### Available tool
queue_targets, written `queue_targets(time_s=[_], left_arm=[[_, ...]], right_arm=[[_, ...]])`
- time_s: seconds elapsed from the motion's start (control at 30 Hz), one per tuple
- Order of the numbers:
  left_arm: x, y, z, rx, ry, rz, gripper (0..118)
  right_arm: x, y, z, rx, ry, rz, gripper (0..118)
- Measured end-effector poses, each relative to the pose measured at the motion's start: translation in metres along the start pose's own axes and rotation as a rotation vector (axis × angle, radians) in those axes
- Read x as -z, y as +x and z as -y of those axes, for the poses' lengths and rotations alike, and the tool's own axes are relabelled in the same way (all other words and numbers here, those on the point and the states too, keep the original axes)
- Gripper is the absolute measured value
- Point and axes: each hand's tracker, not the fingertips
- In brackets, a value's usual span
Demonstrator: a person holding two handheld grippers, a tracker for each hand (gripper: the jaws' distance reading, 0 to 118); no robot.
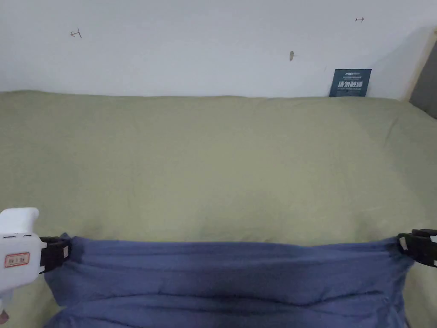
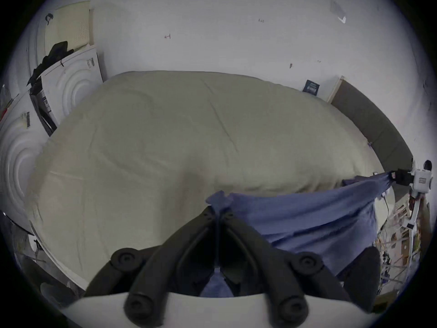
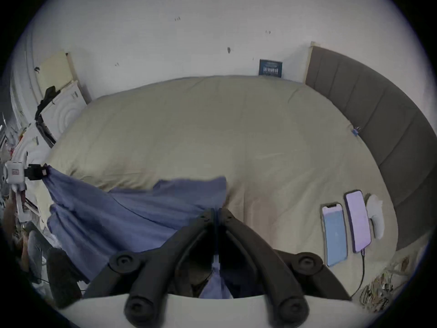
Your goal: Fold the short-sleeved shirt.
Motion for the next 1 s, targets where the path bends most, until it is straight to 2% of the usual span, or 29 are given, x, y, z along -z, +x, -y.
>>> queue_targets(time_s=[0.07,0.1,0.33,0.43,0.63,0.67,0.7,0.73,0.77,0.8,0.83,0.9,0.93,0.97,1.0], left_arm=[[-0.018,0.001,0.018,0.032,0.027,-0.010,3],[-0.025,0.001,0.026,0.036,0.030,-0.009,3],[-0.044,0.001,0.092,0.095,0.053,-0.028,3],[-0.038,-0.005,0.114,0.052,0.020,-0.016,3],[-0.028,-0.014,0.136,-0.029,-0.031,0.003,3],[-0.031,-0.011,0.137,-0.045,-0.025,0.003,7],[-0.033,-0.012,0.137,-0.052,-0.017,0.009,26],[-0.032,-0.013,0.136,-0.060,-0.025,0.001,73],[-0.033,-0.013,0.136,-0.074,-0.032,-0.015,102],[-0.039,-0.013,0.135,-0.081,0.019,-0.042,109],[-0.046,-0.014,0.131,-0.090,0.038,-0.052,109],[-0.057,-0.014,0.124,-0.145,0.053,-0.078,107],[-0.065,-0.013,0.120,-0.167,0.077,-0.078,103],[-0.071,-0.012,0.117,-0.162,0.084,-0.064,86],[-0.075,-0.008,0.115,-0.154,0.104,-0.077,52]], right_arm=[[-0.030,-0.014,0.018,0.001,0.015,-0.001,2],[-0.021,0.006,0.033,0.004,0.017,-0.003,2],[-0.048,-0.004,0.099,0.039,-0.023,-0.012,2],[-0.041,0.001,0.122,0.062,-0.056,-0.017,2],[-0.028,0.000,0.147,0.039,-0.090,0.002,2],[-0.026,0.001,0.148,0.043,-0.088,0.006,3],[-0.025,0.001,0.149,0.052,-0.088,0.015,12],[-0.023,0.003,0.149,0.063,-0.081,0.041,51],[-0.029,0.002,0.145,0.066,-0.086,0.055,95],[-0.029,0.002,0.145,0.065,-0.089,0.050,118],[-0.029,0.002,0.141,0.065,0.020,0.046,109],[-0.028,-0.004,0.152,0.048,-0.026,0.070,107],[-0.027,-0.010,0.152,0.004,0.003,0.102,106],[-0.027,-0.017,0.151,-0.025,0.043,0.115,98],[-0.027,-0.025,0.150,-0.039,0.070,0.114,77]])
